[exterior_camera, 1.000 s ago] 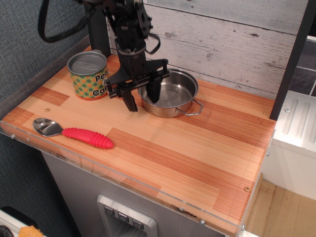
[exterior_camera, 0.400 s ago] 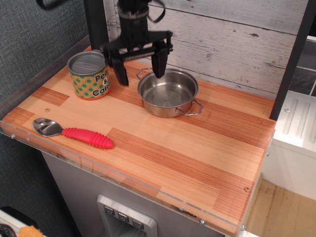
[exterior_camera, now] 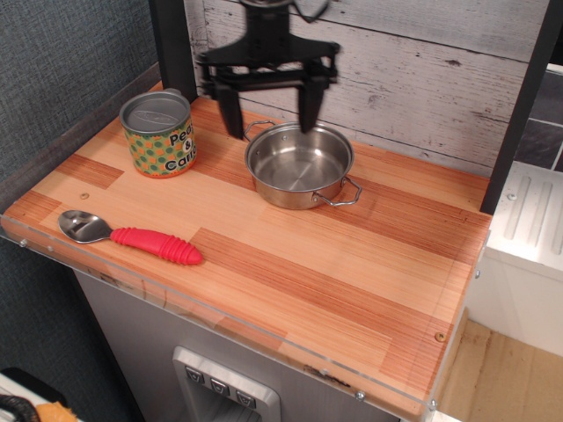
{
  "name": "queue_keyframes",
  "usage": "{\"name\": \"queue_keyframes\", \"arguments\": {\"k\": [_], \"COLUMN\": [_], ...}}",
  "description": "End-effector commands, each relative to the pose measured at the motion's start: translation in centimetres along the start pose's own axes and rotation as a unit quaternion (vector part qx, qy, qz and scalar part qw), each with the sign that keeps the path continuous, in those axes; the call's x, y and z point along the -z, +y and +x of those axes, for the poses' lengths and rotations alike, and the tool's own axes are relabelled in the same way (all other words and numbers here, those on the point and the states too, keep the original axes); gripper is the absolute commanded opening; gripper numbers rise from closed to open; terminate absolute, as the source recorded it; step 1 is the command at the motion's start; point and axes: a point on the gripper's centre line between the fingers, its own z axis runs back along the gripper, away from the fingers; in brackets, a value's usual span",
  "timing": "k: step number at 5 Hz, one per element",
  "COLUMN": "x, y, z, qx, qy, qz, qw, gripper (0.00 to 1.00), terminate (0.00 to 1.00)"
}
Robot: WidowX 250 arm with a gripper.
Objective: Move the pot to the back of the table
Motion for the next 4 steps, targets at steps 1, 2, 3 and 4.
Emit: {"name": "queue_keyframes", "arguments": {"k": [1,2,3,4], "x": [-3.6,-3.8,-3.8,-4.0], "y": [-3.7,-5.5,-6.7,-7.2], "z": [-3.6,-5.0,-6.5,-7.3], "qx": [0.071,0.105,0.13,0.152], "qy": [-0.023,-0.015,-0.016,-0.015], "qz": [-0.034,-0.034,-0.031,-0.033], "qw": [0.9966,0.9938,0.9909,0.9876], "gripper": [1.0,1.0,1.0,1.0], "terminate": [0.0,0.0,0.0,0.0]}}
